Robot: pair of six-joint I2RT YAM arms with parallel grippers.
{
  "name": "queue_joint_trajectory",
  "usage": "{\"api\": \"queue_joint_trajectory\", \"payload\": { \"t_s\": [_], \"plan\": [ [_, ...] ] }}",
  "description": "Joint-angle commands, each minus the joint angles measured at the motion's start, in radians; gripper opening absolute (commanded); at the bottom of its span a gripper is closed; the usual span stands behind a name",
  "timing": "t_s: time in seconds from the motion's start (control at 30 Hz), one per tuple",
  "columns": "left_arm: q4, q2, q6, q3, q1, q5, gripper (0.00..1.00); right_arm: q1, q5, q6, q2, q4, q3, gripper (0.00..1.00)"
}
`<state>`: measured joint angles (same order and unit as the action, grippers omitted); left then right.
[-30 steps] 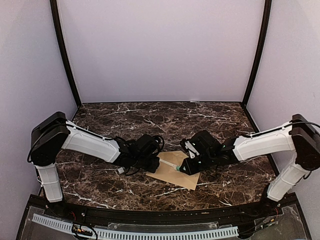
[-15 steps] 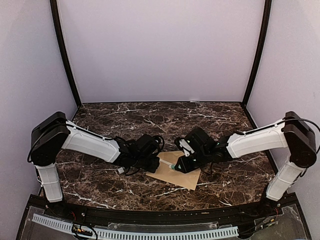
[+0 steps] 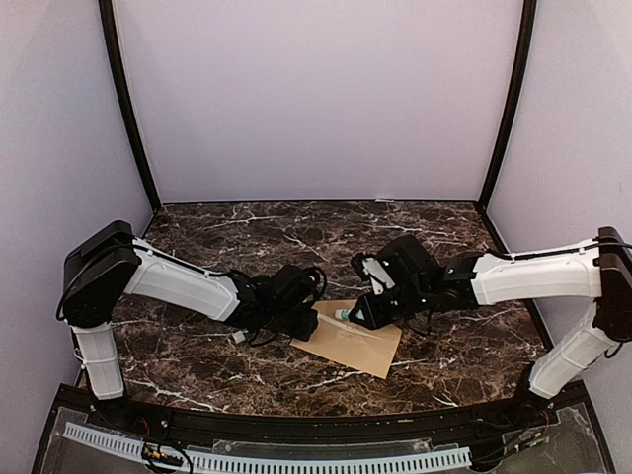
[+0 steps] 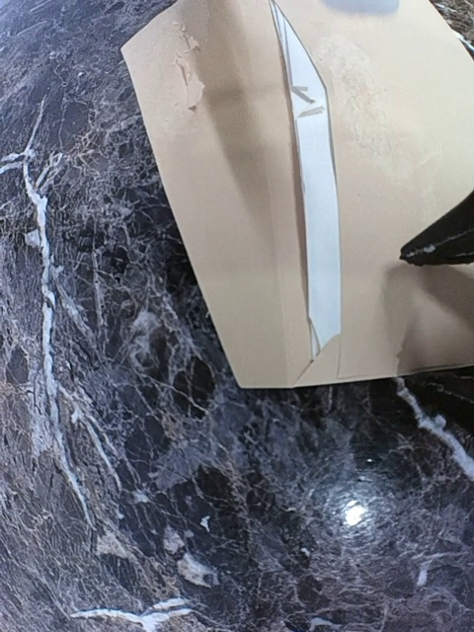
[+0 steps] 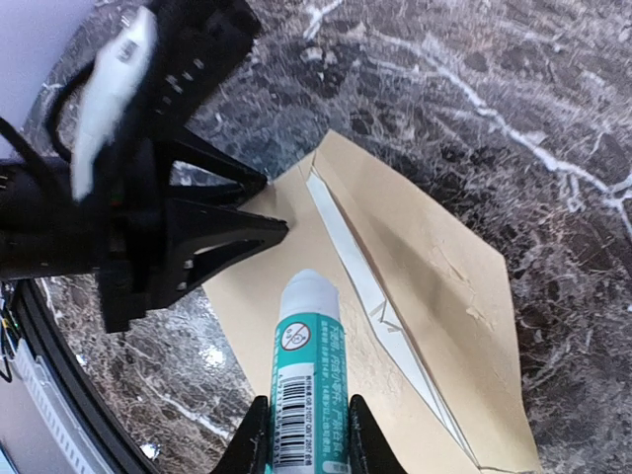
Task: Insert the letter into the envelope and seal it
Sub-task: Paint the envelope at the center of the board.
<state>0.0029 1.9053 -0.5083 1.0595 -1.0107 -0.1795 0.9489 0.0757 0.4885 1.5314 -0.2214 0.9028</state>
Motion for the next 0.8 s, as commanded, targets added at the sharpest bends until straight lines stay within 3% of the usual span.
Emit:
{"api": "queue_joint_trajectory", "payload": {
  "t_s": [0.0, 0.27, 0.77],
  "plan": [
    [-0.057, 0.029, -0.009, -0.002, -0.003, 0.036, 0.35, -0.001, -0.046, 0.015, -0.119, -0.043, -0.05, 0.0],
    [-0.056, 0.03, -0.004, -0.004, -0.003, 0.036, 0.36, -0.006, -0.019, 0.044, -0.129, 0.008, -0.162, 0.0],
    [-0.06, 0.029, -0.001, -0.002, -0.003, 0.038, 0.36, -0.007, 0.01, 0.027, -0.028, 0.057, -0.151, 0.0]
  ]
}}
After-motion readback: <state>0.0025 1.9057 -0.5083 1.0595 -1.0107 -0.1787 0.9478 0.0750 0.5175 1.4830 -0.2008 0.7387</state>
